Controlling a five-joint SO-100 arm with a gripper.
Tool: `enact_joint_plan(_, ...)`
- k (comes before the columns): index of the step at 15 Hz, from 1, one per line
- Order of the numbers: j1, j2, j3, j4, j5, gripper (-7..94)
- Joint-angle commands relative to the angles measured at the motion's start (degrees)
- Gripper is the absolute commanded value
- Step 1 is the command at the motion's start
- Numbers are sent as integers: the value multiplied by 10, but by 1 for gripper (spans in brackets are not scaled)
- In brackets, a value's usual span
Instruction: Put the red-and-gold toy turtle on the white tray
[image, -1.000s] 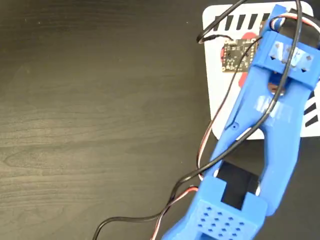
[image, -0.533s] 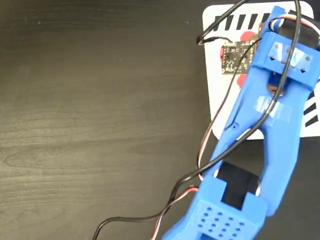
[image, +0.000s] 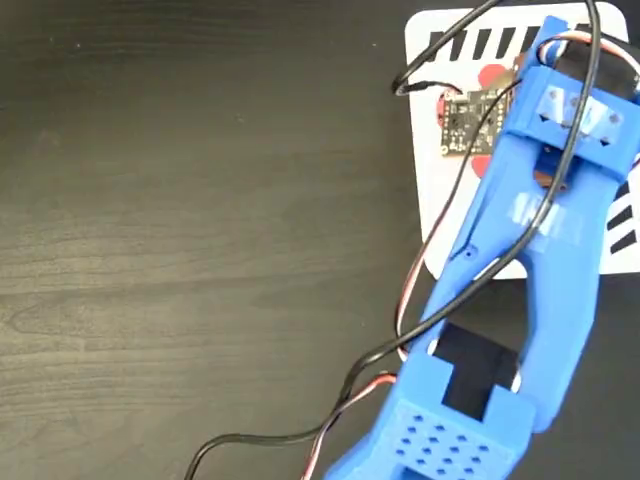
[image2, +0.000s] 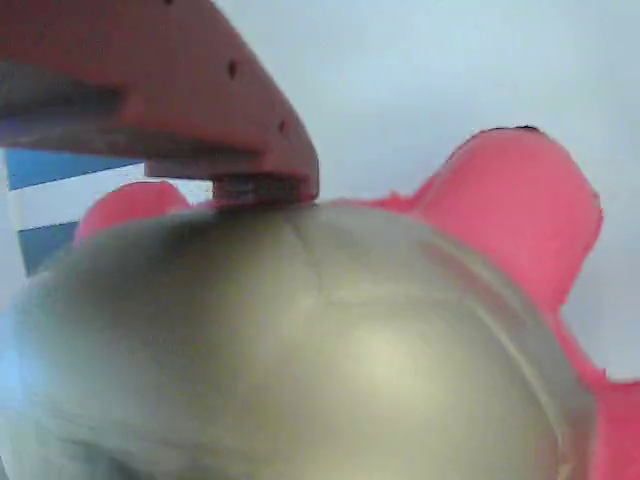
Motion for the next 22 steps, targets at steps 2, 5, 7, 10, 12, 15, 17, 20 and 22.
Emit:
enact_joint_plan(2,4,28,2,-3,-5,65)
enact_joint_plan(5,3,30,4,-3,-5,65)
enact_joint_plan(7,3,33,5,-3,-5,64)
enact_joint_plan(10,3,40,4,-3,-2,60)
enact_joint_plan(12,4,42,-7,-3,14,16)
enact_joint_plan(15,4,51,-9,-3,27,0)
enact_joint_plan(17,4,57,-8,-3,27,0)
enact_joint_plan(20,6,69,-7,-2,27,0)
enact_joint_plan(22,4,91,-9,-4,44,0)
